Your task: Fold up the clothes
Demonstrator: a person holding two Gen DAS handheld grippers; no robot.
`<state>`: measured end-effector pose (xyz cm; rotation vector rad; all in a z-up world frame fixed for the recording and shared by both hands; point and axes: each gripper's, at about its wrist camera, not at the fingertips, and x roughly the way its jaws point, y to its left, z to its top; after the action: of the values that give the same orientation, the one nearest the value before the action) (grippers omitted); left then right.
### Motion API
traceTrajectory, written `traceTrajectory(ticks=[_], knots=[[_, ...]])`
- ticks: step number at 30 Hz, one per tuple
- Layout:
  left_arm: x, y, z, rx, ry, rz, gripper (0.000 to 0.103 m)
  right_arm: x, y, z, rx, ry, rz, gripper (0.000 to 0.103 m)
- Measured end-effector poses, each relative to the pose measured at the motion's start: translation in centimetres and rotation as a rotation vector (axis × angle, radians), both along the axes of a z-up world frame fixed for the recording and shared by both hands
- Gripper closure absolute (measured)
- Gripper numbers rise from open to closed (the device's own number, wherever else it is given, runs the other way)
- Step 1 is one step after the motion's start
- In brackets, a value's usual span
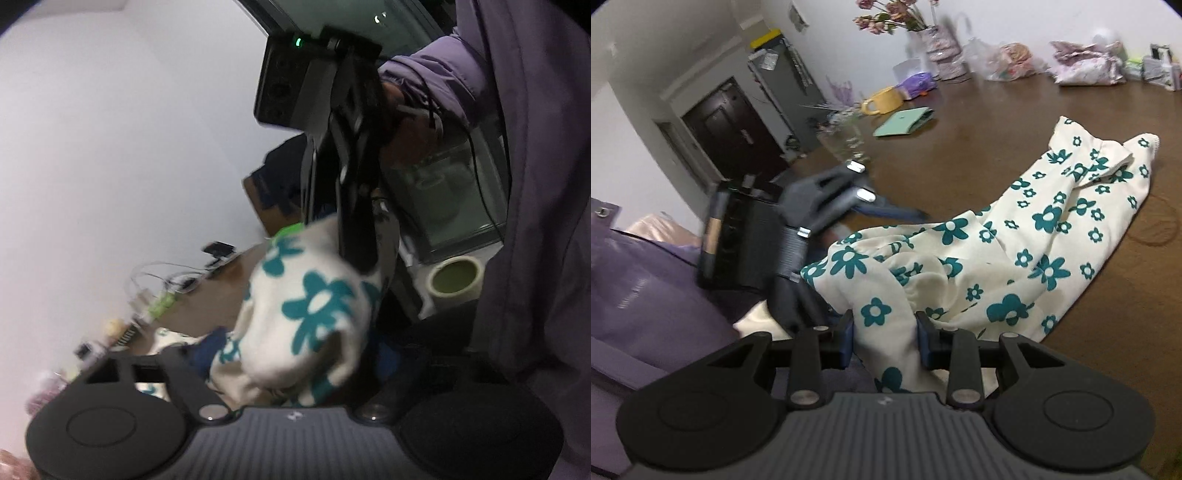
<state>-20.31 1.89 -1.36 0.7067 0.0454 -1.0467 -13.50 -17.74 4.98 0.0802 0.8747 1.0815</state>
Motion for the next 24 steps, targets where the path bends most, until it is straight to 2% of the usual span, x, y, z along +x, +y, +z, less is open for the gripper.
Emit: traceTrajectory(ticks=[2,3,5,7,11,13,16,17,19,22,24], knots=[[0.9,-0.1,-0.1,-0.016,0.087,-0.008,0.056,-0.8,0.2,0.4,-0.002,-0.023,0.007,0.067],[1.3,0.0,-0.3,-0.026,0.131,-0.007,0.058,-1.4,0.2,0.6,-0.009,-0.061,-0.002,0.062],[2.0,0.2,-0.6,-0.036,0.192,0.008,0.064,-2.8,-0.3,0.9,0.005,-0.149,-0.047,0.05],[2.8,0.5,-0.4,-0.068,0.26,0.023,0.067,-4.4,-1.3,0.9,0.034,-0.239,-0.11,0.029],[4.8,2.4,1.1,-0.188,0.473,0.073,0.071,-7.9,-2.5,-0.4,-0.011,-0.492,-0.221,0.024],[5.7,2.6,1.7,-0.204,0.52,0.096,0.071,-8.9,-2.9,-1.0,-0.047,-0.598,-0.246,0.023],[6.9,2.3,2.4,-0.227,0.583,0.127,0.071,-9.2,-5.4,-0.2,-0.068,-0.725,-0.314,0.022],[7.2,2.3,2.6,-0.237,0.603,0.133,0.071,-8.9,-6.8,0.3,-0.054,-0.745,-0.345,0.021],[7.5,2.4,3.0,-0.246,0.622,0.143,0.071,-7.7,-10.5,1.3,-0.033,-0.764,-0.422,0.01],[7.9,2.2,3.2,-0.246,0.635,0.161,0.071,-4.2,-16.3,1.6,-0.007,-0.689,-0.516,0.006],[8.3,1.8,3.2,-0.243,0.647,0.177,0.071,-1.9,-18.7,0.8,-0.004,-0.595,-0.532,0.006]])
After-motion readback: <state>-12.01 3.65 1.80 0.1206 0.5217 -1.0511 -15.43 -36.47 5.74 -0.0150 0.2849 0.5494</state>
